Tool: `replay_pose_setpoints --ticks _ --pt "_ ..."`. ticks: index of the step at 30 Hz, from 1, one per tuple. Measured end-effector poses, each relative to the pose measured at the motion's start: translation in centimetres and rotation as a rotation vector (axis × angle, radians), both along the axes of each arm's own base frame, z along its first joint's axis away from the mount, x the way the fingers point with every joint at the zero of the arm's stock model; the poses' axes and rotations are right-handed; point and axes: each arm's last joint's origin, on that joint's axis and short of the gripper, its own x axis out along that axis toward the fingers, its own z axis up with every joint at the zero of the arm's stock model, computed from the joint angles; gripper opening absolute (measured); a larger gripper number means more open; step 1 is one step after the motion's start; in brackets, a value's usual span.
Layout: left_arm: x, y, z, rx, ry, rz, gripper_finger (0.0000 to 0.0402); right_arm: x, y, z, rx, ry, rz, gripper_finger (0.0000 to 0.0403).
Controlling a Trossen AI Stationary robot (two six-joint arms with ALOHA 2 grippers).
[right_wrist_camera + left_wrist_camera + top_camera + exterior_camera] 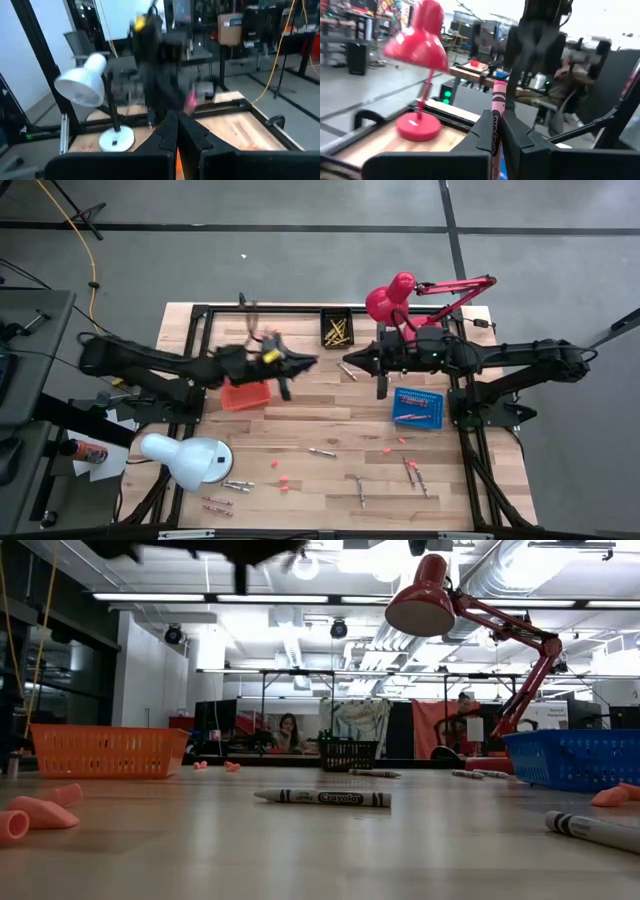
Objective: Sort crayons
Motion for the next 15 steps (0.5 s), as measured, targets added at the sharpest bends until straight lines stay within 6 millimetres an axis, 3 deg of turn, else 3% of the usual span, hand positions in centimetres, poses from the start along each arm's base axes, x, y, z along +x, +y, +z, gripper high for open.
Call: replay_pose_setpoints --ticks 9,15 --pt "9.8 -0.5 -7.5 -0.093 0.002 -0.064 0.0000 -2.6 0.0 2.4 0.001 -0.109 0.004 0.0000" --pt "17.2 -1.1 -10.1 -0.109 -0.002 -0.197 0.0000 -3.1 0.0 2.7 0.001 -0.123 0.004 0.0000"
